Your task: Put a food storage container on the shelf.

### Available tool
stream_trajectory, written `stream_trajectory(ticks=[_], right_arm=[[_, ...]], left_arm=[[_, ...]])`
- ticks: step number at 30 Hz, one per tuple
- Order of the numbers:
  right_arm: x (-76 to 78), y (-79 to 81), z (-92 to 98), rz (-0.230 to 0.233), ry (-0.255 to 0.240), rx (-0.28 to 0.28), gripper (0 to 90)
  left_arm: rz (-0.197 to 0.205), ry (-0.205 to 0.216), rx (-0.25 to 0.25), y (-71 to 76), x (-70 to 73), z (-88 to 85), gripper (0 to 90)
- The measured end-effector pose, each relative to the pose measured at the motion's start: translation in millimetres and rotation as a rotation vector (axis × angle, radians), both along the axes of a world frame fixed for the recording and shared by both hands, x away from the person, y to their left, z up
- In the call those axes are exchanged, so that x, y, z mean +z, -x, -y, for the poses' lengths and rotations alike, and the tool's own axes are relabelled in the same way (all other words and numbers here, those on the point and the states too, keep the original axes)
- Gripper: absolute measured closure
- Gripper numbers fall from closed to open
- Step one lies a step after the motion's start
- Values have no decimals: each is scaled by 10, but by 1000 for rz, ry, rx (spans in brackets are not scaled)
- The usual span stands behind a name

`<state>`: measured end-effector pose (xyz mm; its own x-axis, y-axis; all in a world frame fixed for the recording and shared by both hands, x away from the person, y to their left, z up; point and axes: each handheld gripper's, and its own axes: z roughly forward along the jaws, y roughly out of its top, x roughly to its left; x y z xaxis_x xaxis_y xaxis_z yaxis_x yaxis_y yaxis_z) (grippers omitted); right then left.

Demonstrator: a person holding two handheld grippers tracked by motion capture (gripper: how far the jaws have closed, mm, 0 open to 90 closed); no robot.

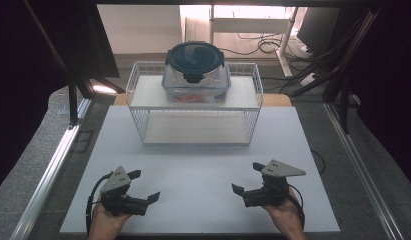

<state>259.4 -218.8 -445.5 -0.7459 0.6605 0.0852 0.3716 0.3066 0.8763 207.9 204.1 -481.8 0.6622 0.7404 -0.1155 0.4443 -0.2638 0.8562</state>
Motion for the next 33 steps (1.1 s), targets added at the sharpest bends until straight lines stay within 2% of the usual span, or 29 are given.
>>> stream_trajectory(ticks=[3, 10, 12, 18, 21, 26, 31, 33], right_arm=[[-55, 57, 78, -1, -12, -20, 0], [-180, 173, 230, -9, 23, -56, 0], [-219, 191, 276, -14, 30, -68, 0], [-367, 219, 386, -43, 61, -93, 0], [-438, 236, 419, -67, 74, -100, 0], [-552, 225, 405, -119, 134, -88, 0], [-624, 209, 352, -150, 206, -79, 0], [-639, 204, 344, -157, 215, -78, 0]], left_arm=[[-7, -6, 20, 64, -61, -73, 28], [-14, -22, 42, 174, -169, -186, 26], [-28, -31, 39, 174, -213, -189, 24], [-73, -100, 29, 154, -371, -138, 0], [-98, -106, 36, 126, -445, -144, 1], [-164, -97, 62, 77, -544, -216, 3], [-170, -105, 63, 67, -554, -216, 7], [-169, -116, 55, 66, -556, -191, 7]])
